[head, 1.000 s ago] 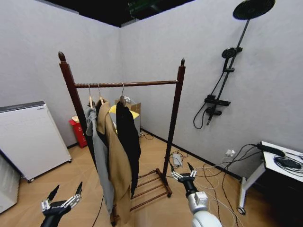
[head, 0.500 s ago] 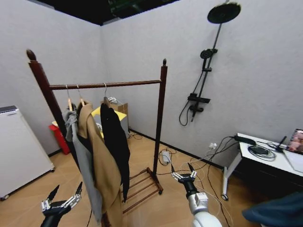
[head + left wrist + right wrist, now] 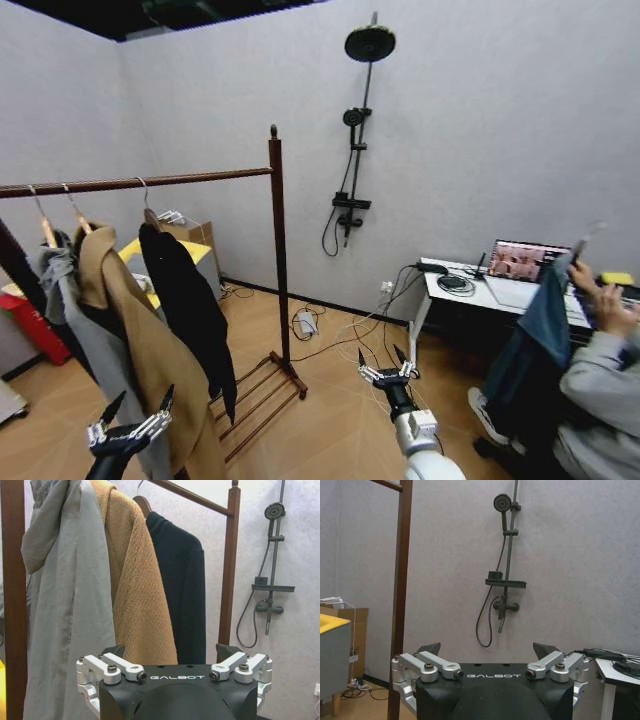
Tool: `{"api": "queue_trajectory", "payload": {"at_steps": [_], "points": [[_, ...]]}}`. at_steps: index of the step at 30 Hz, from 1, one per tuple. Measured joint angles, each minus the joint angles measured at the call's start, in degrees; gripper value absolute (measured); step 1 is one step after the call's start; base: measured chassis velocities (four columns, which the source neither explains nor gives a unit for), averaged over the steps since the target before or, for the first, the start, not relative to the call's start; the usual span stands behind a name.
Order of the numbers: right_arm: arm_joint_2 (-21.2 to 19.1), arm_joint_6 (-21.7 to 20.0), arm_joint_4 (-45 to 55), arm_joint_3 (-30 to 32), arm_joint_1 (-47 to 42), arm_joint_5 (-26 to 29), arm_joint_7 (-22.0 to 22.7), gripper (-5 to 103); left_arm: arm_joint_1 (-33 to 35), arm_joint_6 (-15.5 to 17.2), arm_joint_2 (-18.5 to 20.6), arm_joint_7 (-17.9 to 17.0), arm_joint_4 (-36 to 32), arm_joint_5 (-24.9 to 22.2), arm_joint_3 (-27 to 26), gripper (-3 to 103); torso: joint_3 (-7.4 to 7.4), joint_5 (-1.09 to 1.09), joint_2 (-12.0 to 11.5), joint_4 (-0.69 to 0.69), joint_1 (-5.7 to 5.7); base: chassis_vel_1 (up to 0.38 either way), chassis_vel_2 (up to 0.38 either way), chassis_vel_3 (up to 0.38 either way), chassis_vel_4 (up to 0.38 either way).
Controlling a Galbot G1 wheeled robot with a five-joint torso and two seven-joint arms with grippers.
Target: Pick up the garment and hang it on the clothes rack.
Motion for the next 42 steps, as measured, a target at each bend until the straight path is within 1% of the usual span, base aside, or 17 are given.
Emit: {"api": "queue_trajectory", "payload": {"at_steps": [3, 7, 8, 18, 29, 31, 36, 42], "points": [[-0.03, 0.18, -0.01, -0.01, -0.06, 0.00, -0.04, 100, 0.00, 0.00, 0.00, 0.00, 0.00, 0.00, 0.00, 100, 0.01, 0.01, -0.01, 0.03, 0.01, 0.100, -0.087, -0.094, 0.103], [-0.07, 0.44, -0.04, -0.01, -0.20, 0.00, -0.06, 100, 0.00, 0.00, 0.00, -0.01, 0.00, 0.00, 0.00, 100, 0.01, 0.00, -0.01, 0.03, 0.01, 0.105, -0.067, -0.081, 0.090], [-0.11, 0.53, -0.07, -0.01, -0.30, 0.00, -0.08, 100, 0.00, 0.00, 0.00, -0.01, 0.00, 0.00, 0.00, 100, 0.01, 0.01, -0.01, 0.01, 0.02, 0.092, -0.073, -0.083, 0.085], [-0.18, 0.74, -0.33, -0.11, -0.27, 0.00, -0.18, 100, 0.00, 0.00, 0.00, -0.01, 0.00, 0.00, 0.00, 100, 0.00, 0.00, -0.01, 0.01, 0.02, 0.105, -0.116, -0.106, 0.108], [-0.25, 1.27, -0.88, -0.16, -0.24, -0.17, -0.25, 100, 0.00, 0.00, 0.00, -0.01, 0.00, 0.00, 0.00, 100, 0.01, 0.00, -0.01, 0.02, 0.02, 0.153, -0.150, -0.154, 0.151], [-0.25, 1.27, -0.93, -0.16, -0.19, -0.18, -0.26, 100, 0.00, 0.00, 0.00, -0.01, 0.00, 0.00, 0.00, 100, 0.00, 0.01, 0.00, 0.00, 0.01, 0.189, -0.140, -0.178, 0.137], [-0.22, 1.29, -1.29, -0.20, 0.04, -0.21, -0.39, 100, 0.01, 0.00, 0.00, -0.02, 0.00, 0.00, 0.00, 100, 0.00, 0.00, 0.00, 0.02, 0.01, 0.163, -0.156, -0.161, 0.153], [-0.17, 1.47, -1.71, -0.28, 0.17, -0.25, -0.55, 100, 0.00, 0.00, 0.00, -0.02, 0.00, 0.00, 0.00, 100, 0.00, 0.01, -0.01, 0.00, 0.01, 0.121, -0.164, -0.157, 0.137]]}}
